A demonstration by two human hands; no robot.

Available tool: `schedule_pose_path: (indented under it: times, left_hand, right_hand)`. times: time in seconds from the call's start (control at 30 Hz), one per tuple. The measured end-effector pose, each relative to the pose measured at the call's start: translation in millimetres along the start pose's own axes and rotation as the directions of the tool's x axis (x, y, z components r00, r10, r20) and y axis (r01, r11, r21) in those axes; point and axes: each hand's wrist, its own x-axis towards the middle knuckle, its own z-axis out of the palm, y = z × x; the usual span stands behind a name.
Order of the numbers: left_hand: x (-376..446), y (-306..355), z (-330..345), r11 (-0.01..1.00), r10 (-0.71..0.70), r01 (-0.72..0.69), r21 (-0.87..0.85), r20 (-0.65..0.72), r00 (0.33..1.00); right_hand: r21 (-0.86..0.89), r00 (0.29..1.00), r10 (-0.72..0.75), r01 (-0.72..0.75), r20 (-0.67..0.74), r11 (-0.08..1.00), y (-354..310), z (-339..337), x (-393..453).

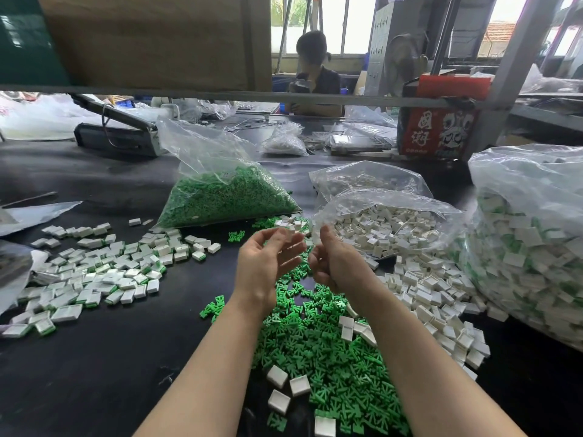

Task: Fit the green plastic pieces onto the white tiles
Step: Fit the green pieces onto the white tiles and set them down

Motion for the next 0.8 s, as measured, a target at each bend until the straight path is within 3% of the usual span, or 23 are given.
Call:
schedule_pose_path:
  times: [0.1,0.2,0.33,0.5,0.6,0.7,0.8]
  left_hand:
    - [7,12,-17,0.956,-0.16,0.108,-0.275,-0.175,0.972]
    - [14,23,-40,0.854,-0.269,0.106,-0.509,-0.26,0.927]
    - [22,34,-67,0.805,-0.286,0.022,-0.593,-0.355,0.89]
    - [25,41,-80,0.765,-0.247,-0.08,-0.639,-0.405,0.88]
    - [24,40,-80,0.746,-0.218,-0.121,-0.655,-0.413,0.884]
    - [22,39,-77,0.744,-0.213,-0.119,-0.658,-0.403,0.89]
    - [19,38,-71,0.794,-0.222,-0.054,-0.606,-0.371,0.902]
  right_hand:
    - [-0.116,0.995,-0.011,-0.001,-0.104,0.993,-3,-6,1]
    - [-0.381,0.973,-0.059,-0.031,-0.223,0.924,-1,-18,4]
    - [-0.702,0.932,-0.144,-0.141,-0.331,0.698,5,-36,7]
    - [-0.834,0.875,-0.17,-0.349,-0.453,0.429,7,-46,4]
    - [-0.853,0.906,-0.138,-0.312,-0.399,0.417,8,-46,5]
    - [-0.887,0.948,-0.181,-0.163,-0.262,0.432,12,-41,8]
    - [-0.945,0.977,-0.185,-0.044,-0.109,0.323,23,-33,12]
